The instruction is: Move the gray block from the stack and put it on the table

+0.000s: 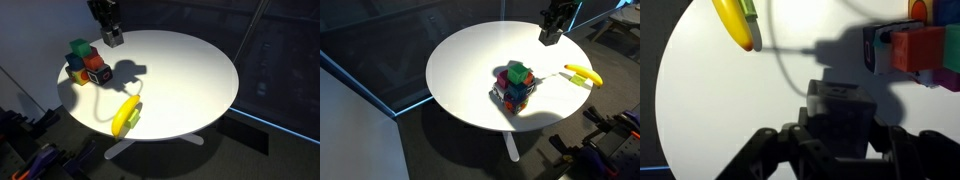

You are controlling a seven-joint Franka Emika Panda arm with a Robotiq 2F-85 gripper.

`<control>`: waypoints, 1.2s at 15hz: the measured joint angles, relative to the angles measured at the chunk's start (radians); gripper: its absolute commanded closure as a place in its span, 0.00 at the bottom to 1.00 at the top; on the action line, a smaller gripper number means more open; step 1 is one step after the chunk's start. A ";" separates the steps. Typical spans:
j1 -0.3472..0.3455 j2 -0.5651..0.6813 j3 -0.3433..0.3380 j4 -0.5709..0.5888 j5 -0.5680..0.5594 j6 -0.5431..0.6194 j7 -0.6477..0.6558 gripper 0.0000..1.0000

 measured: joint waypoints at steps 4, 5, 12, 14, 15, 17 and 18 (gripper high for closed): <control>0.000 0.000 0.000 0.000 0.000 0.000 0.000 0.69; 0.000 0.000 0.000 0.000 0.000 0.000 0.000 0.69; -0.003 0.021 -0.004 0.009 0.000 0.000 0.000 0.69; -0.008 0.033 -0.006 0.016 0.000 0.000 -0.001 0.69; -0.010 0.041 -0.007 0.021 0.001 0.001 -0.004 0.69; -0.014 0.062 -0.009 0.032 0.002 0.006 -0.018 0.69; -0.017 0.073 -0.009 0.037 0.003 0.011 -0.026 0.69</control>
